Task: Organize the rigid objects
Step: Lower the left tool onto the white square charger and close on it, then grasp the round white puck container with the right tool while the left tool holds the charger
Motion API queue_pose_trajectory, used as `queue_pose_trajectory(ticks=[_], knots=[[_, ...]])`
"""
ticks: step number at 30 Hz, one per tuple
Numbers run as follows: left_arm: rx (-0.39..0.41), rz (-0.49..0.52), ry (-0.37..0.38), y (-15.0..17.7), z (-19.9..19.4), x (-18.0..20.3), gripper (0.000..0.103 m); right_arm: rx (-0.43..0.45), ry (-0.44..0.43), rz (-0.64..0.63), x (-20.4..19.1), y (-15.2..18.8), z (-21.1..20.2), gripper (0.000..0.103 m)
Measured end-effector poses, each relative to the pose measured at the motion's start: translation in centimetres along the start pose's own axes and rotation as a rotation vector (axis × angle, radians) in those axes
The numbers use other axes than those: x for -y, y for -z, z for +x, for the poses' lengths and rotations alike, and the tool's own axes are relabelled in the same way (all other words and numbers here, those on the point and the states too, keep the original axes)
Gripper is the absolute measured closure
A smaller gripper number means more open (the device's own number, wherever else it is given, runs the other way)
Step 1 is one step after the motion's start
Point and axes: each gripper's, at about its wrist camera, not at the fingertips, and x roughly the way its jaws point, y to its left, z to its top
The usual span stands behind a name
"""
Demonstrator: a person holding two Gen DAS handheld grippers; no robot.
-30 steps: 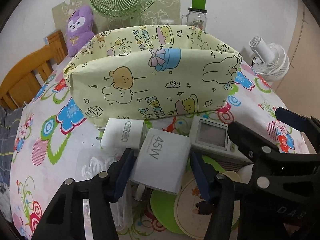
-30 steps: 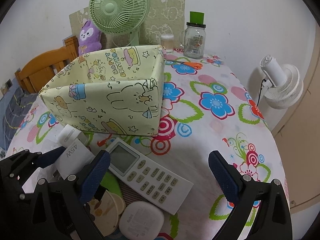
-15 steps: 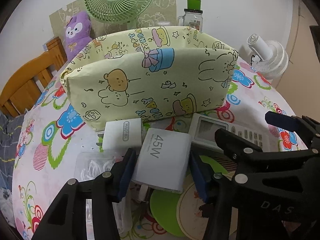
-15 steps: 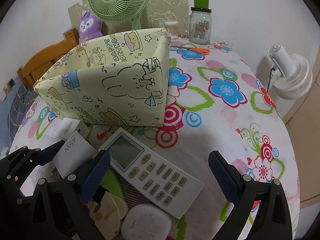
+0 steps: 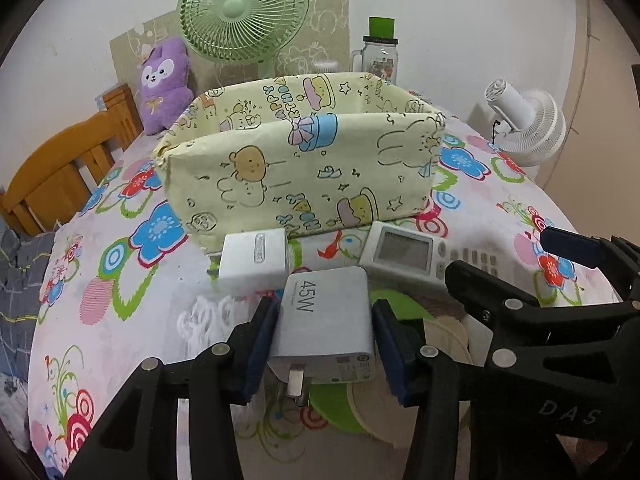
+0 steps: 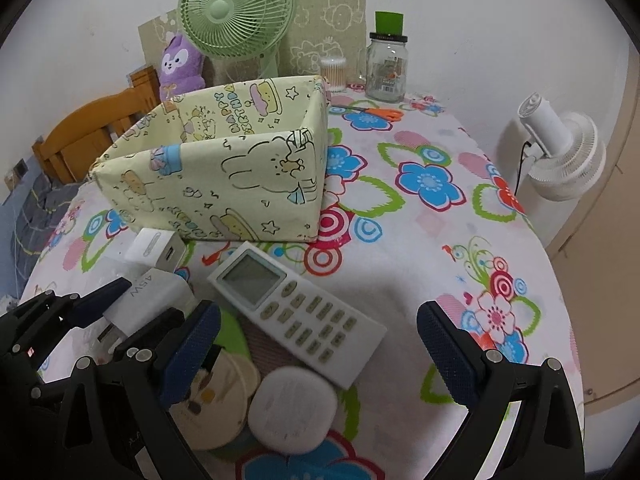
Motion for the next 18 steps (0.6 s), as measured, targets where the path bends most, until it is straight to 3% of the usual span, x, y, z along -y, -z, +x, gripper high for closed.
queue_pose_trajectory(ticks=[6, 18], knots=[[0.013, 0.002, -0.044, 1.5, -0.7, -0.1, 0.053, -0.023, -0.014, 0.039, 0.2, 1.8, -0.3, 0.003], [0.018, -0.003, -0.031, 3.3, -1.6, -0.4, 0.054, -0.037, -0.023, 0.022, -0.9, 3.1, -0.7, 0.009]])
